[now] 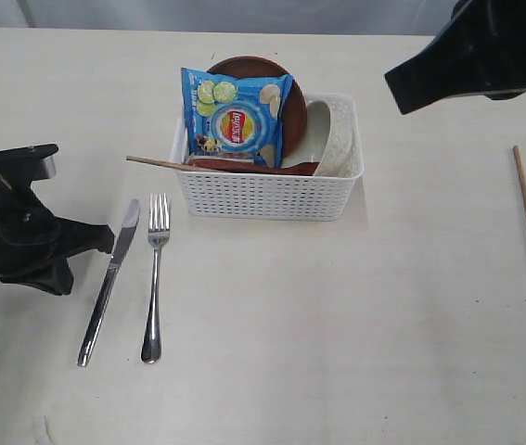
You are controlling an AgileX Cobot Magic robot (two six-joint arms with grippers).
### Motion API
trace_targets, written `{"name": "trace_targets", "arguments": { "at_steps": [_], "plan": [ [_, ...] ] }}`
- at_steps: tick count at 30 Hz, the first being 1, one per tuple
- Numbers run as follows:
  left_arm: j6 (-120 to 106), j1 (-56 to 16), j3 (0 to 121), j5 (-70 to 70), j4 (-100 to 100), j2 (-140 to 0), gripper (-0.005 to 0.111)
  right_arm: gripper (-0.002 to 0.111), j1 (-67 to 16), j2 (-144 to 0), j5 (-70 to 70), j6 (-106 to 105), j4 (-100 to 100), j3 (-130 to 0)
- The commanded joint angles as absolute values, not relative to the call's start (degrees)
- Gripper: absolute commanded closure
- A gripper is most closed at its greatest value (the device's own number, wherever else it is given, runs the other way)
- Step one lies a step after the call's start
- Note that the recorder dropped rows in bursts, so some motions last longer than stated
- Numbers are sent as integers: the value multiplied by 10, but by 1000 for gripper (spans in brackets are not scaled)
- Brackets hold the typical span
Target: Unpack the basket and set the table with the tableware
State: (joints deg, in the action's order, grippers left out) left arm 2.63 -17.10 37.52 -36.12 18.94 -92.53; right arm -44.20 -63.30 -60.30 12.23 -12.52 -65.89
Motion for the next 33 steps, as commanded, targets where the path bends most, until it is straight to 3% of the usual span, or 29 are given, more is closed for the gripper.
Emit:
{"name": "trace_targets", "arguments": {
  "at_steps": [1,5,26,33],
  "plan": [
    [26,-188,371,-351,203,-921,107,109,-441,-629,-602,122,-127,-659],
    [43,-229,371,-338,201,-930,107,109,-441,-629,-602,122,-127,-659],
    [25,-231,336,-279,223,-941,107,109,-441,-629,-601,122,-127,-659],
    [19,-268,336,-248,228,-941,107,109,-441,-629,-601,122,-127,-659]
  ]
}}
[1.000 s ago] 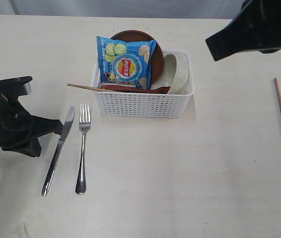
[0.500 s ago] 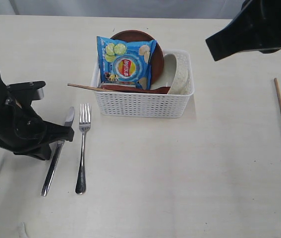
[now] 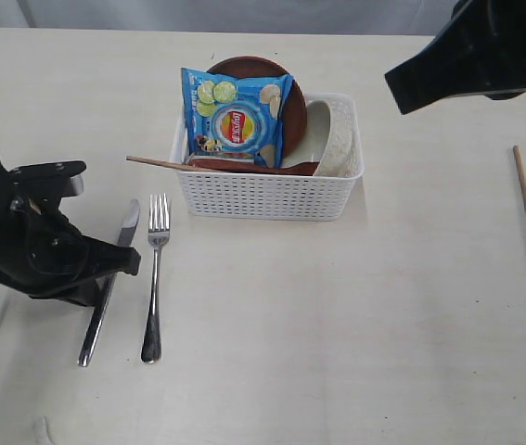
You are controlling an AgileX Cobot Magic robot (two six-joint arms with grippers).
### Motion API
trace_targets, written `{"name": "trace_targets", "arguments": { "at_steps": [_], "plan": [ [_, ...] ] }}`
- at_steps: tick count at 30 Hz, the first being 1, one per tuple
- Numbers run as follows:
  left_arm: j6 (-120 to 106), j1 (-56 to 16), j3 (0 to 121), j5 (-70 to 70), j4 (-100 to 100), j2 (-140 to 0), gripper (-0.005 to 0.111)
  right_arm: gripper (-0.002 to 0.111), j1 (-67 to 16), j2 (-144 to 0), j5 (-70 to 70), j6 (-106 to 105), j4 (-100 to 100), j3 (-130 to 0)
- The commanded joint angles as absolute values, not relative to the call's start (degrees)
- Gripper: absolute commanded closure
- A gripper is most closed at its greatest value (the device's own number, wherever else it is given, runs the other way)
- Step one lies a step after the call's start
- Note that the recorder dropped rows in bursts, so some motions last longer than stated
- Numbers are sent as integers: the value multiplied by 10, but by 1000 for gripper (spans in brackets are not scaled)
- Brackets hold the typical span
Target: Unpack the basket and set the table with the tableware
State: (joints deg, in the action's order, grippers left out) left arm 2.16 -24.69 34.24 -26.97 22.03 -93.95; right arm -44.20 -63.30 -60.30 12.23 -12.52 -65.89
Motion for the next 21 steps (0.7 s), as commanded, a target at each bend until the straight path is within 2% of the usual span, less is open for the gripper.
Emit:
{"name": "trace_targets", "arguments": {
  "at_steps": [1,15,19,21],
  "plan": [
    [19,-271,336,-245,230,-941,107,109,-441,-629,-601,122,-127,-659],
    [26,-272,339,-239,229,-939,107,109,-441,-629,-601,122,-127,-659],
    [58,-267,389,-258,180,-886,107,109,-441,-635,-579,116,-132,-652],
    [58,-234,454,-320,155,-835,107,109,-441,-652,-547,137,-196,-613]
  ]
}}
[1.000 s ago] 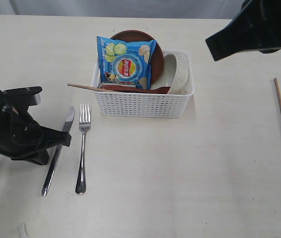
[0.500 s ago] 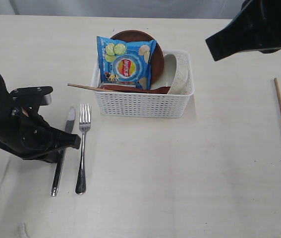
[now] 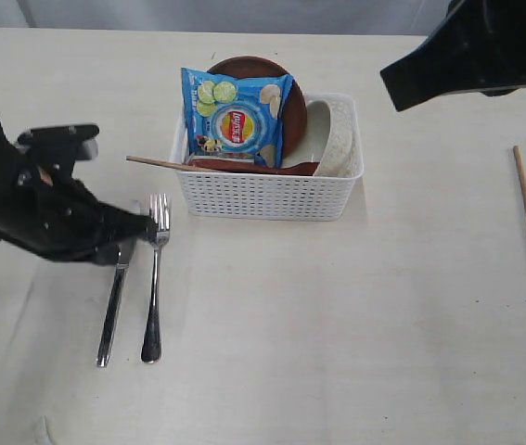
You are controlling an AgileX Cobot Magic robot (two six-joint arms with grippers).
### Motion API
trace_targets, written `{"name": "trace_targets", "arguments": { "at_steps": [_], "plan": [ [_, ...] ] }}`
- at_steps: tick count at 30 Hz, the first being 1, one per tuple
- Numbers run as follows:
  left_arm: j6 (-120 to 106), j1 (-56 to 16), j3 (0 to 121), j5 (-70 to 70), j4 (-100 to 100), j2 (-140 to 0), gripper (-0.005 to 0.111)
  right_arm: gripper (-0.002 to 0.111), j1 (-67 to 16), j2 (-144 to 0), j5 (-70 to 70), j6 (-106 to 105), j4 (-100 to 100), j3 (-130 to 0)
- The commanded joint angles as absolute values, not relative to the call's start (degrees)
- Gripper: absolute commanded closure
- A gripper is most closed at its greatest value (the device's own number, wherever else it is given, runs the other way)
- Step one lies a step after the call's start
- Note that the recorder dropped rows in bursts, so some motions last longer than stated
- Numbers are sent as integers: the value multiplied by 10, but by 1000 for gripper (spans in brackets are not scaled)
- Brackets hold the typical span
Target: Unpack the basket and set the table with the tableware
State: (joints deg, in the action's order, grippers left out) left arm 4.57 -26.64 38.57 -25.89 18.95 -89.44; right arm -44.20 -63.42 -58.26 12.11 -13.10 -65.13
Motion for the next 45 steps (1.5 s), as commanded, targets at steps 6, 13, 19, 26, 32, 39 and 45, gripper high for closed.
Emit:
{"name": "trace_targets", "arguments": {
  "at_steps": [6,13,19,26,32,39,45],
  "plan": [
    [33,-145,529,-391,140,-720,107,109,-441,-774,-454,69,-162,-640],
    [25,-145,531,-412,150,-712,107,109,-391,-958,-505,-185,70,-827],
    [20,-145,532,-406,150,-701,107,107,-384,-1034,-491,-370,161,-850],
    [20,-145,532,-410,141,-694,107,50,-385,-1096,-474,-393,190,-855],
    [22,-145,532,-410,142,-694,107,59,-387,-1114,-469,-520,286,-855],
    [26,-145,532,-410,142,-694,107,68,-406,-1117,-433,-555,280,-855],
    [26,-145,532,-410,144,-694,107,68,-417,-1121,-414,-558,267,-855]
  ]
}}
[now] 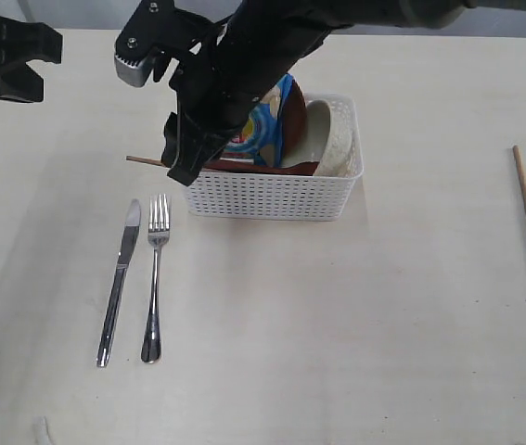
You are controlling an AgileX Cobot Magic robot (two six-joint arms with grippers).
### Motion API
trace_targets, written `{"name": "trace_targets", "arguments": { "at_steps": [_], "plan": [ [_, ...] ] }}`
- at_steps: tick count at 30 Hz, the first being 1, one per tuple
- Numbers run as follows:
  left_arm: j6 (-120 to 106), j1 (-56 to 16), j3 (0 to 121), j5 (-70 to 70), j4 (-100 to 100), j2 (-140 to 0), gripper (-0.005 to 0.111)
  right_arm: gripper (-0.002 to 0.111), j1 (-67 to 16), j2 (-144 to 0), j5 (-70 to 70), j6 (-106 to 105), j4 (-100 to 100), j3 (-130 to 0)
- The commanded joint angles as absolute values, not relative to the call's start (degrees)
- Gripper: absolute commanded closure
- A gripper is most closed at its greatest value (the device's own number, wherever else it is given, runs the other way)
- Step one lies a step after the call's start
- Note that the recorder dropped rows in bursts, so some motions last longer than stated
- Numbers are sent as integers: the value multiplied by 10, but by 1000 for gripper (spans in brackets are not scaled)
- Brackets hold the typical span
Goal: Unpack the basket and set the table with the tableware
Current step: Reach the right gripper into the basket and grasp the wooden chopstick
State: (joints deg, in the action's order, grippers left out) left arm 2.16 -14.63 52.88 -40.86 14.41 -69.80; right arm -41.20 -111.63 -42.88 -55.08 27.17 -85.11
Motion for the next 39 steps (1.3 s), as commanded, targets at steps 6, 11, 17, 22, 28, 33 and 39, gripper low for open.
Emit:
{"name": "trace_targets", "arguments": {
  "at_steps": [6,11,17,22,28,33,39],
  "plan": [
    [26,-145,532,-410,146,-694,107,68,-423,-1137,-408,-558,269,-855],
    [26,-145,532,-410,146,-694,107,68,-424,-1146,-386,-558,266,-855],
    [26,-145,532,-410,148,-694,107,68,-424,-1155,-379,-562,266,-855],
    [26,-145,532,-410,148,-694,107,69,-424,-1160,-378,-565,266,-855],
    [26,-145,532,-406,148,-694,107,82,-424,-1162,-374,-565,266,-855],
    [26,-145,532,-406,148,-694,107,109,-424,-1162,-375,-570,265,-855],
    [26,-145,532,-405,148,-694,107,109,-424,-1156,-376,-570,255,-855]
  ]
}}
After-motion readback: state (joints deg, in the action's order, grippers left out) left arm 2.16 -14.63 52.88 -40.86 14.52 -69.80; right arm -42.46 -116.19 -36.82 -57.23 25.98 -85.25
